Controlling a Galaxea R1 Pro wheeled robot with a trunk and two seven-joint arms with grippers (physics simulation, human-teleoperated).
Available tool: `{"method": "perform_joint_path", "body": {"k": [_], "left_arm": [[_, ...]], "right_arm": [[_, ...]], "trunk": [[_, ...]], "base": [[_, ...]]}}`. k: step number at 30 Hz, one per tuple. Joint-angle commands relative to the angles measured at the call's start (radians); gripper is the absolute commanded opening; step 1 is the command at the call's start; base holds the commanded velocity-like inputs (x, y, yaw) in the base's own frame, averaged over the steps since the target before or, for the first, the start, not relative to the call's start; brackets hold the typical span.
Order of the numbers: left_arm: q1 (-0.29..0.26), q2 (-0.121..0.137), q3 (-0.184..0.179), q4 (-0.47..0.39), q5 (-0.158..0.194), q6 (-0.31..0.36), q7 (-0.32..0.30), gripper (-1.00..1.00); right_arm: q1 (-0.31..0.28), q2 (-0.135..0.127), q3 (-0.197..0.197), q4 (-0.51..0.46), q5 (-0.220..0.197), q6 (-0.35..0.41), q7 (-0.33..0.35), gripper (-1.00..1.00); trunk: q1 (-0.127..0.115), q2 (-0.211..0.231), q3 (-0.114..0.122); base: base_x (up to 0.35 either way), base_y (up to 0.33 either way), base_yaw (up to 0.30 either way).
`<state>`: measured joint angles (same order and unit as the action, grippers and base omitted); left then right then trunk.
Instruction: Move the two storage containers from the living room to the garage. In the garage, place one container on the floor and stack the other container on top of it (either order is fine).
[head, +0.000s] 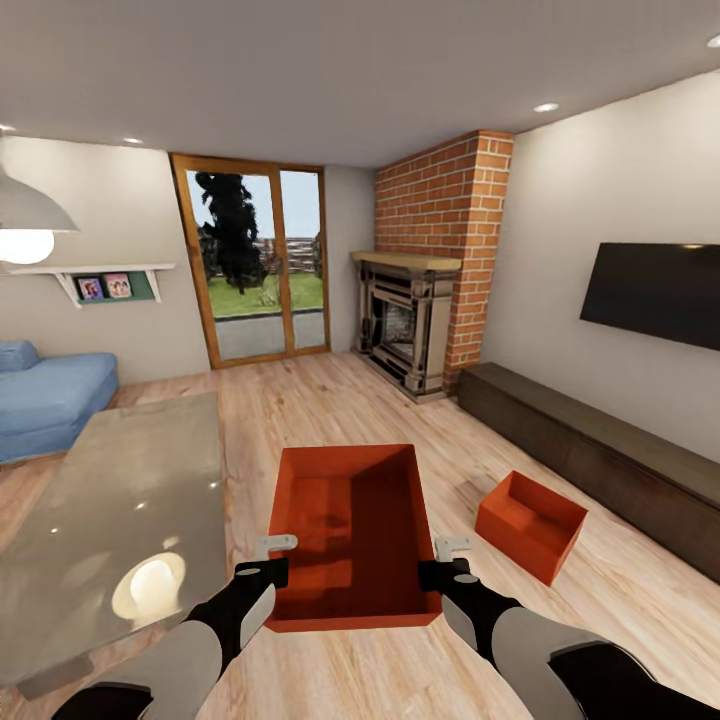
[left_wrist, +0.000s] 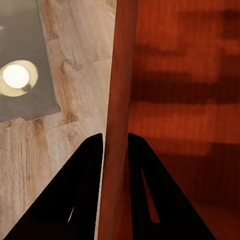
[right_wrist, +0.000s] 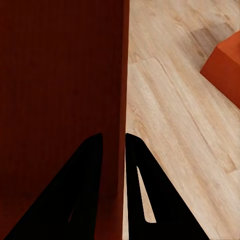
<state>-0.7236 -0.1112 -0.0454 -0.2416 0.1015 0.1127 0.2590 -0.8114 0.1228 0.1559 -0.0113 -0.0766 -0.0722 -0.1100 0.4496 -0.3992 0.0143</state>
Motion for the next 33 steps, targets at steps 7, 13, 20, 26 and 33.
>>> {"method": "perform_joint_path", "body": {"k": [7, 13, 20, 26, 33], "left_arm": [[0.0, 0.008, 0.024, -0.013, -0.019, 0.002, 0.011, -1.0], [0.0, 0.008, 0.024, -0.014, -0.019, 0.002, 0.011, -1.0], [0.0, 0.008, 0.024, -0.014, -0.019, 0.002, 0.011, -1.0], [0.0, 0.008, 0.024, -0.013, -0.019, 0.002, 0.011, -1.0], [0.0, 0.008, 0.024, -0.013, -0.019, 0.002, 0.011, -1.0]], "right_arm": [[0.0, 0.0, -0.006, 0.005, -0.018, -0.005, -0.005, -1.0], [0.0, 0.0, -0.006, 0.005, -0.018, -0.005, -0.005, -1.0], [0.0, 0.0, -0.007, 0.005, -0.018, -0.005, -0.005, -1.0], [0.0, 0.0, -0.007, 0.005, -0.018, -0.005, -0.005, -1.0], [0.0, -0.002, -0.007, 0.005, -0.018, -0.005, -0.005, -1.0]], "trunk": [[0.0, -0.001, 0.011], [0.0, -0.001, 0.02], [0.0, -0.001, 0.031], [0.0, -0.001, 0.041], [0.0, -0.001, 0.045]], "base": [[0.0, 0.0, 0.095], [0.0, 0.0, 0.095], [0.0, 0.0, 0.095], [0.0, 0.0, 0.094], [0.0, 0.0, 0.034]]}}
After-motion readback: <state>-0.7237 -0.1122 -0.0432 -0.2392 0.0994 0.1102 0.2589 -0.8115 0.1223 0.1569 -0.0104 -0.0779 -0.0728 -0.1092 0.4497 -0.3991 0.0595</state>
